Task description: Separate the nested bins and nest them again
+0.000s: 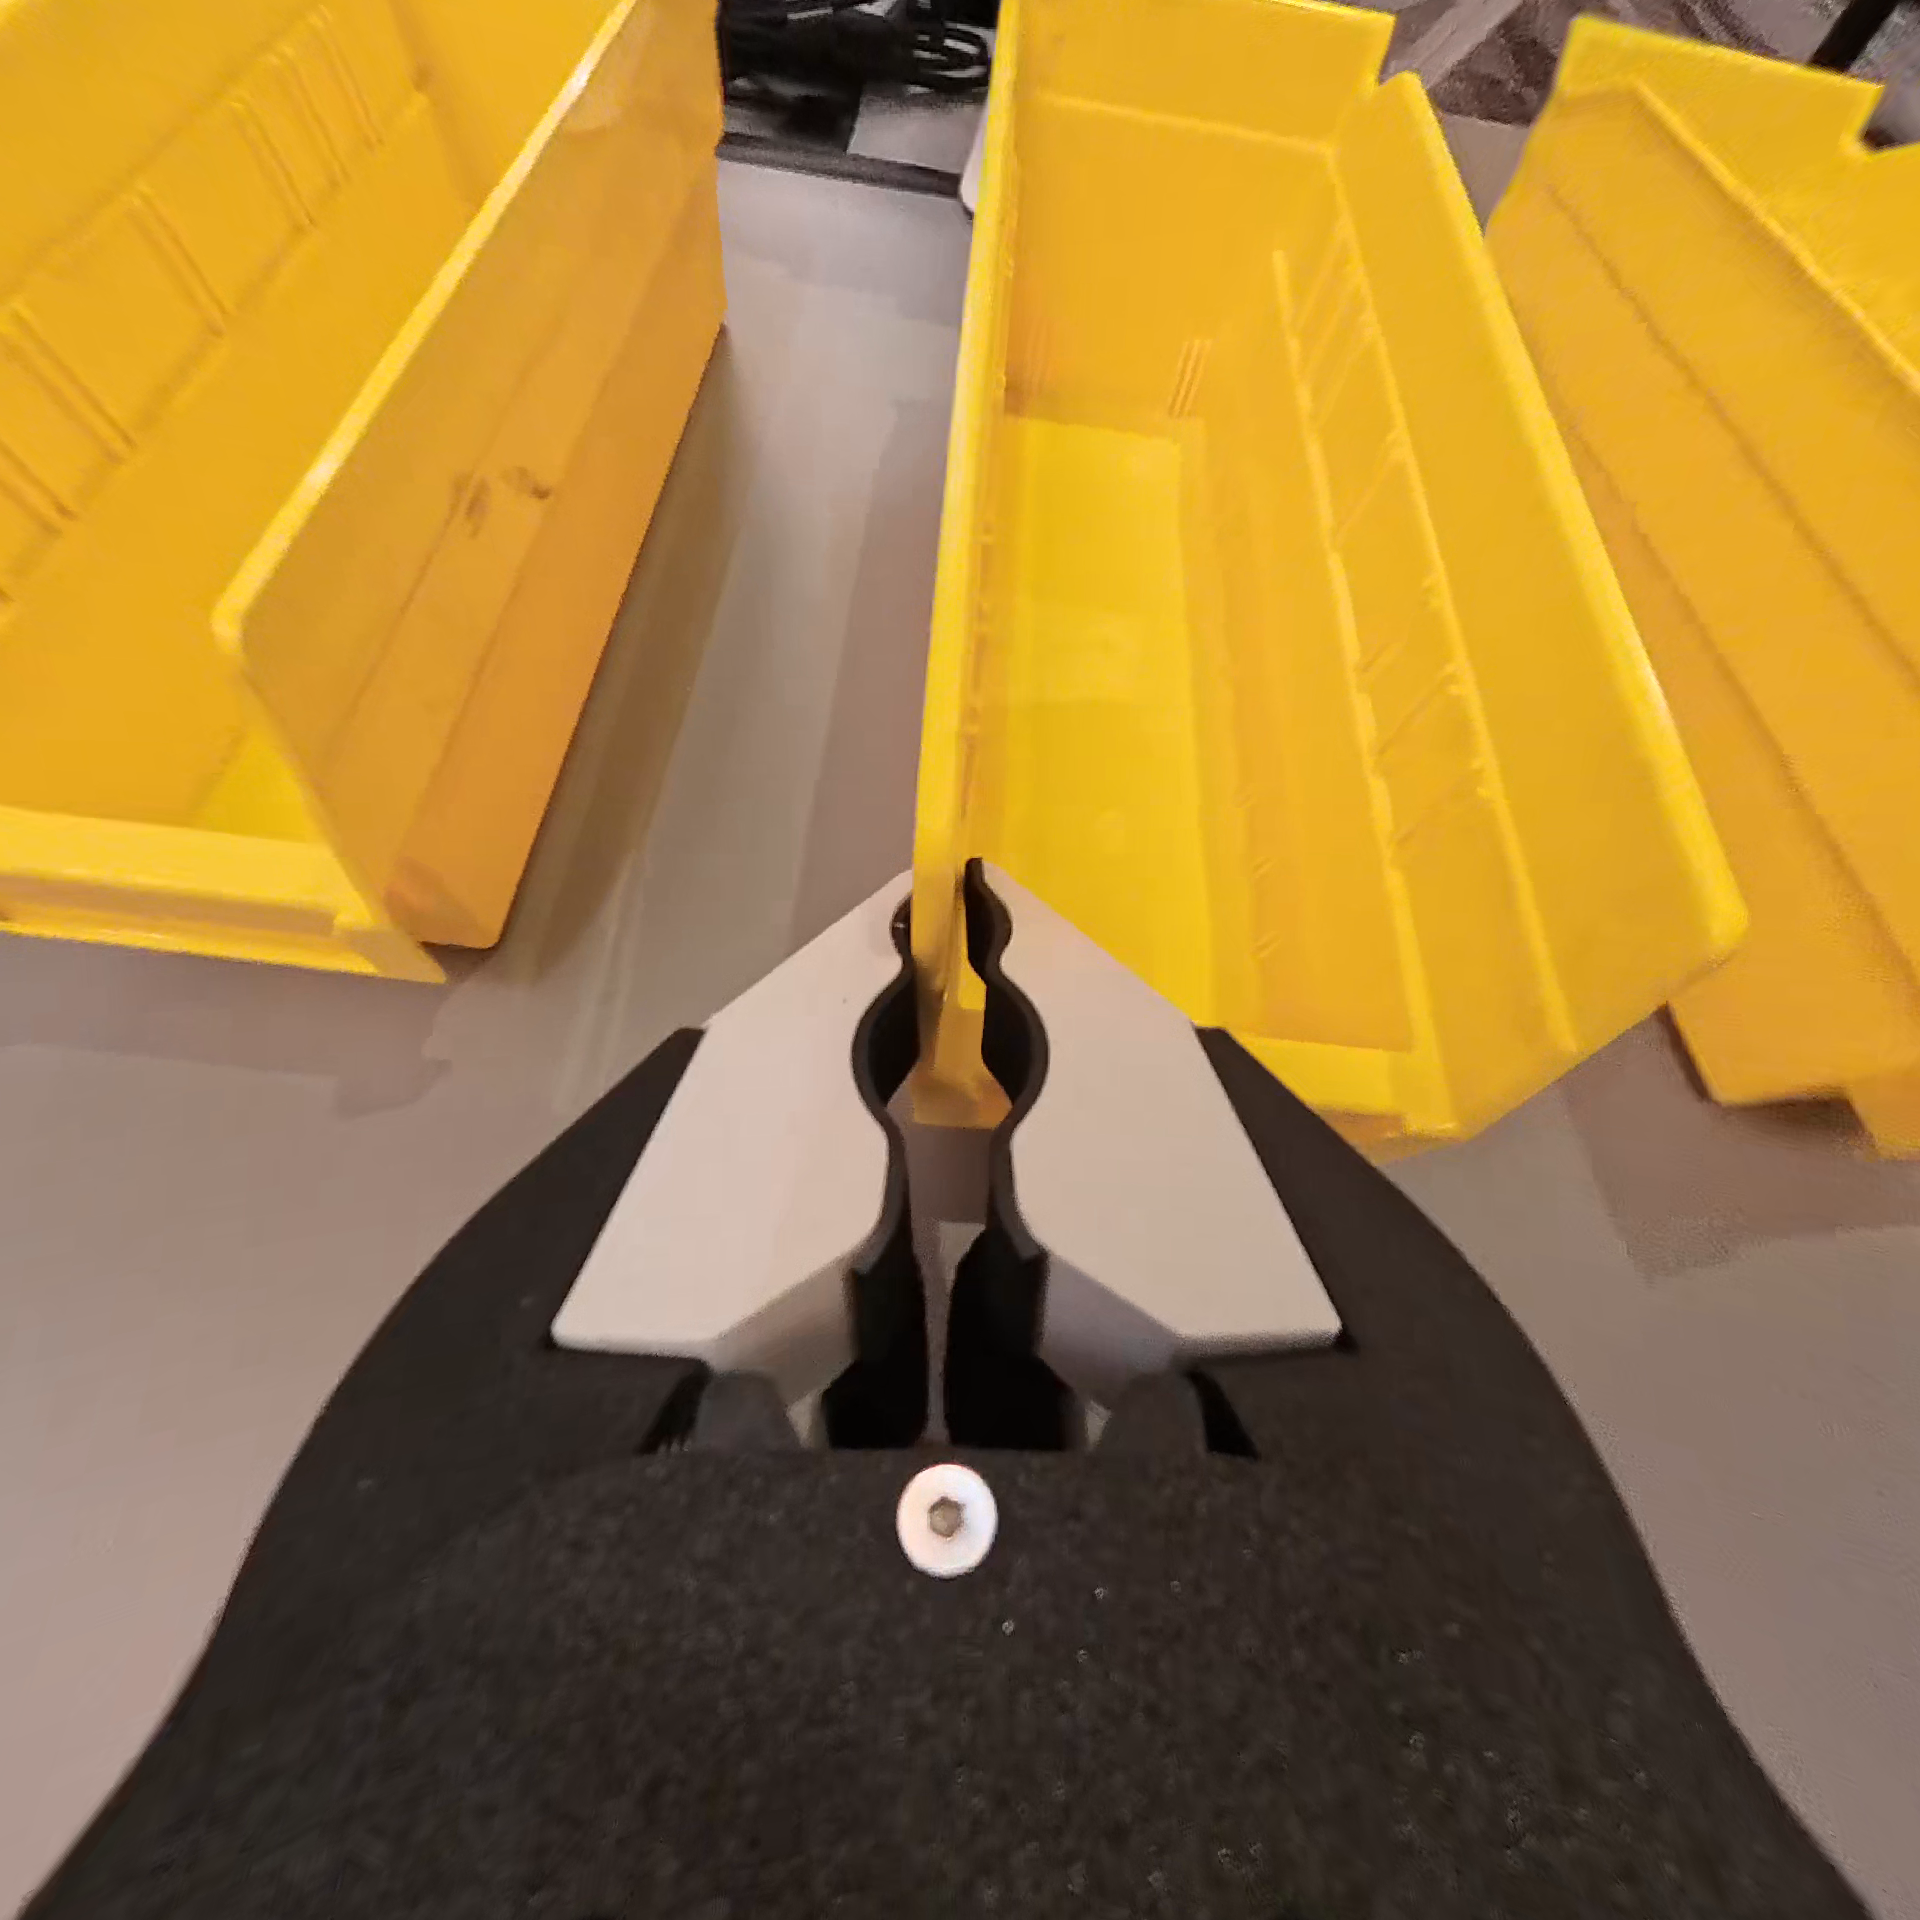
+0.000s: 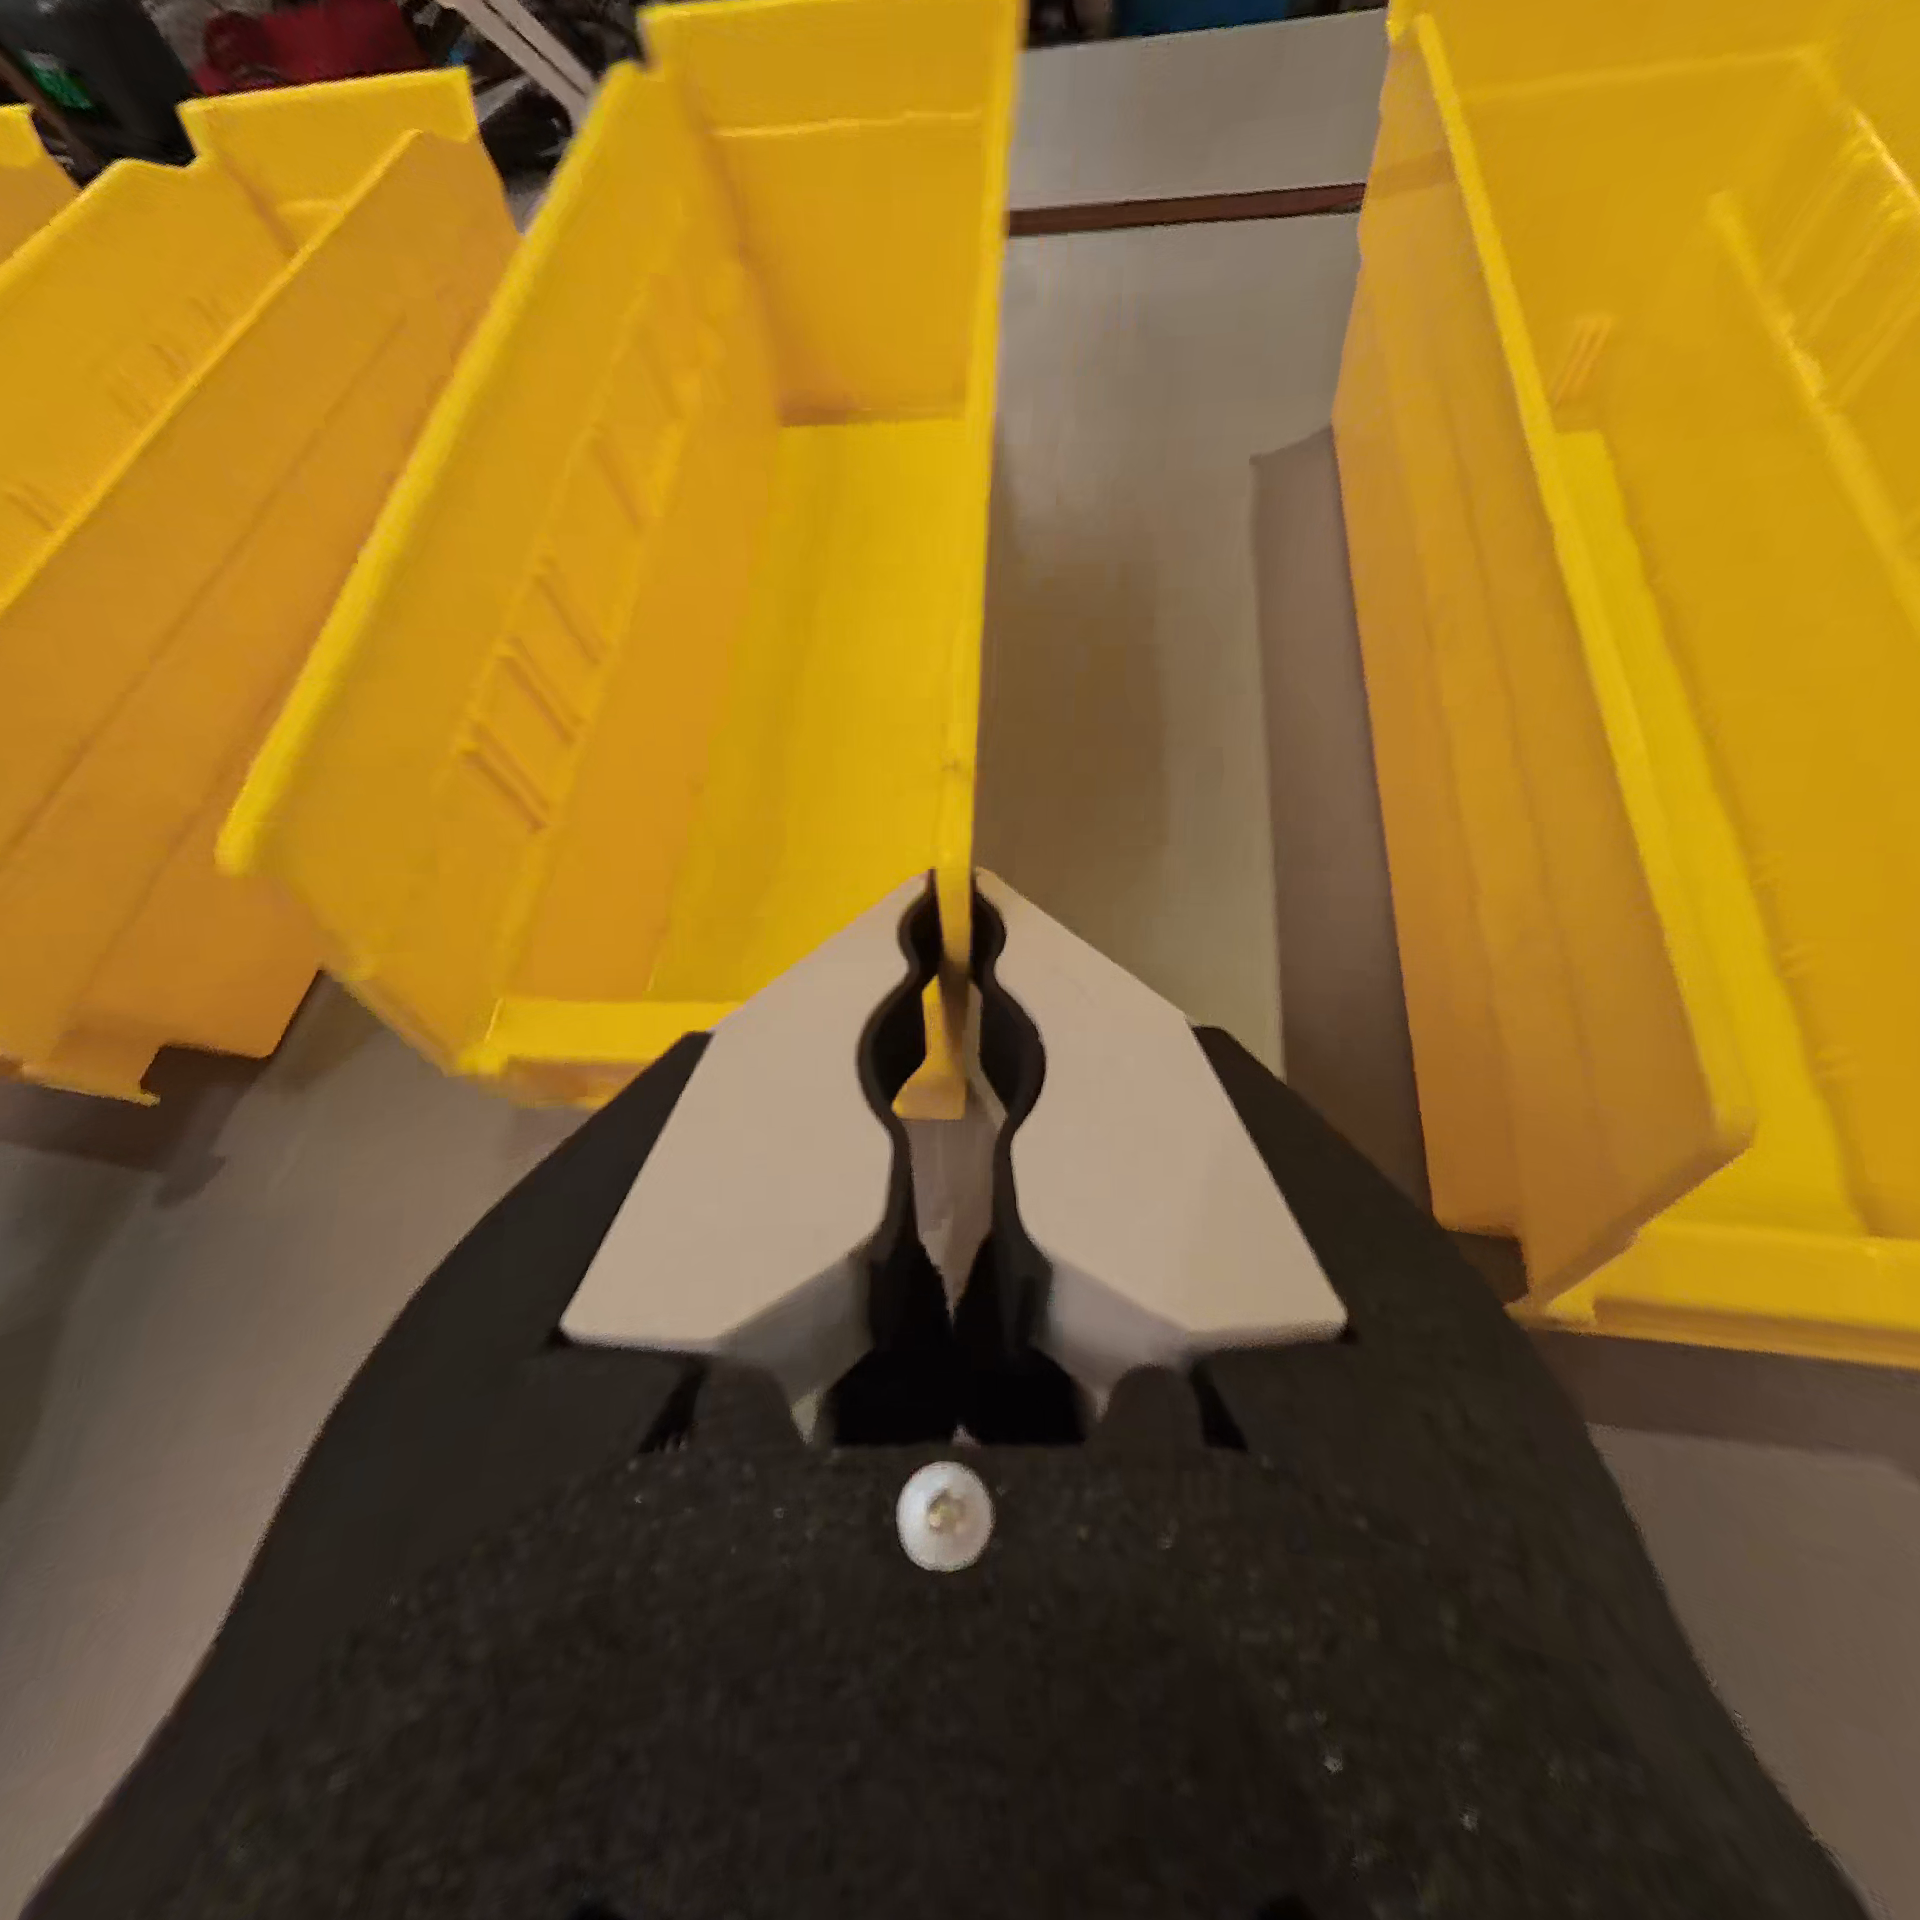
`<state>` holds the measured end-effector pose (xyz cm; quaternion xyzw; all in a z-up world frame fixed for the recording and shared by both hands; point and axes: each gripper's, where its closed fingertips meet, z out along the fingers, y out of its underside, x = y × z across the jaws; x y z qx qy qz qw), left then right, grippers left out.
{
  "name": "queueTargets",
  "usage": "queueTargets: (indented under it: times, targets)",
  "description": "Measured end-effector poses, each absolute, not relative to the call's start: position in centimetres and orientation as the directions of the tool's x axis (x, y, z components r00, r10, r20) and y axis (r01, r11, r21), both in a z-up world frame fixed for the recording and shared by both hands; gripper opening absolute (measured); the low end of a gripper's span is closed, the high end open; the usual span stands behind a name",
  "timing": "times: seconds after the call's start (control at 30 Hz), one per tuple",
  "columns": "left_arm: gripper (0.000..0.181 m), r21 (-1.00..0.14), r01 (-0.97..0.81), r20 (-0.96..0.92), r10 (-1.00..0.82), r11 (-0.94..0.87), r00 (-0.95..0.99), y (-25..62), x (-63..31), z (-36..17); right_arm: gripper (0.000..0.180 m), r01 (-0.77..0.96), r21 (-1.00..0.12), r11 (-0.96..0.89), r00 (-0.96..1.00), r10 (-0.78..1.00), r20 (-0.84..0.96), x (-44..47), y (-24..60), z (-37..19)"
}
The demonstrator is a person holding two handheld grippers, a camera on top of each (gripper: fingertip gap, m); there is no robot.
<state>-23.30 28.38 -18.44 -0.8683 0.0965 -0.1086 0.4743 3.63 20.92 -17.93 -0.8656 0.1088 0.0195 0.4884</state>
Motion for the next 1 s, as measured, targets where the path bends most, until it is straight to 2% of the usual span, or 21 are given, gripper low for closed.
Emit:
queueTargets:
  times: [0.23,0.47,0.67,0.77,0.87,1.0]
  targets:
    - [0.002,-0.843,-0.014,0.145,-0.253,-0.537,0.957,28.3,-23.4,-18.4,0.001,-0.246,-0.856,-0.455,0.953,-0.273,-0.13,2.7,20.4,-17.8]
    - [0.001,-0.841,-0.133,0.086,-0.371,-0.525,0.925,29.2,-22.8,-18.5,0.001,-0.268,-0.871,-0.412,0.933,-0.337,-0.127,2.8,20.3,-17.8]
    - [0.001,-0.833,-0.176,0.077,-0.425,-0.524,0.902,30.1,-23.0,-18.5,0.003,-0.291,-0.871,-0.396,0.932,-0.323,-0.165,2.5,20.5,-17.8]
    - [0.002,-0.825,-0.195,0.079,-0.451,-0.53,0.889,30.2,-22.7,-18.5,0.021,-0.362,-0.845,-0.395,0.926,-0.254,-0.278,1.4,20.7,-18.0]
    - [0.002,-0.828,-0.231,0.045,-0.472,-0.51,0.88,30.2,-23.1,-18.5,0.011,-0.392,-0.827,-0.403,0.916,-0.251,-0.312,1.4,20.6,-18.5]
    - [0.002,-0.817,-0.208,0.088,-0.473,-0.538,0.877,30.0,-23.3,-18.5,0.017,-0.378,-0.831,-0.408,0.923,-0.232,-0.306,1.2,20.7,-18.3]
